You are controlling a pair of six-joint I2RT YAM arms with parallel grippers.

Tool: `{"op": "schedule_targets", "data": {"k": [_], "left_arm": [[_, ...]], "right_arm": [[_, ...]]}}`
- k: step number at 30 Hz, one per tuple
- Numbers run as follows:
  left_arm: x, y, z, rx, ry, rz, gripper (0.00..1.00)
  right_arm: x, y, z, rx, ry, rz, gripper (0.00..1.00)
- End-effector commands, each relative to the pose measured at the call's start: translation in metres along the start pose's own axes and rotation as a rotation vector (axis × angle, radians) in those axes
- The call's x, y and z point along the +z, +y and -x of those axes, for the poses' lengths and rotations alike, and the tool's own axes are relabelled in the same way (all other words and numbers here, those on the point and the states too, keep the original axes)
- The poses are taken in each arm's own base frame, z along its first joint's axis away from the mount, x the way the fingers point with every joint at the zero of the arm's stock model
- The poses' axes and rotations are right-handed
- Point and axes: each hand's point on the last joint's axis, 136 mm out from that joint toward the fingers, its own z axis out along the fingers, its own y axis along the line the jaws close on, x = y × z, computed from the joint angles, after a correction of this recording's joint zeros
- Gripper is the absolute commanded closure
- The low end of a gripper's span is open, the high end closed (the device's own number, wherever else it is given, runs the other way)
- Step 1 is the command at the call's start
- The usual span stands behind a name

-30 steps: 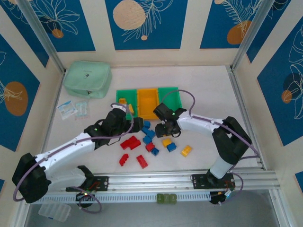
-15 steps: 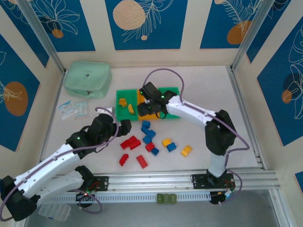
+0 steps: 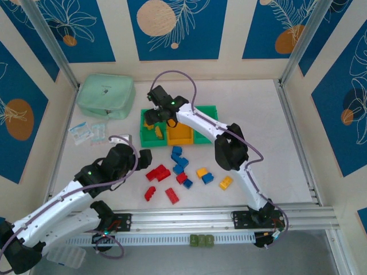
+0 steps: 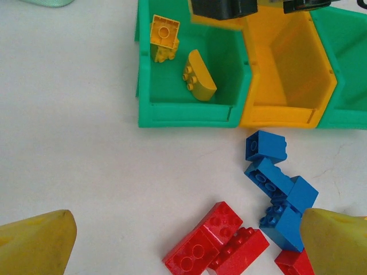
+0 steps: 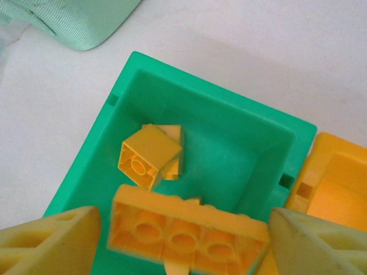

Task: Sort the legos into containers by color
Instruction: Place the lego in the container, then pick up the lego from the bottom-center of the table.

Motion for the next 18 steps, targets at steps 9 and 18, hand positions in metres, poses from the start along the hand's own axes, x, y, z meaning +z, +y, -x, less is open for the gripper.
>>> {"op": "schedule_targets", "data": {"k": [9,18], "left_arm": [[0.009,-0.021,0.002,0.016,0.017,-0.065,0.01],[0.027,-0.050,-0.003,0.027,0.078,-0.155,0.01]], "right_arm": [[-0.068,-0.003,-0.015,-0.014,-0.003,0.048,0.15],[-0.124,-0.041,-0.107,0.088,0.131,0.059,0.14]]}}
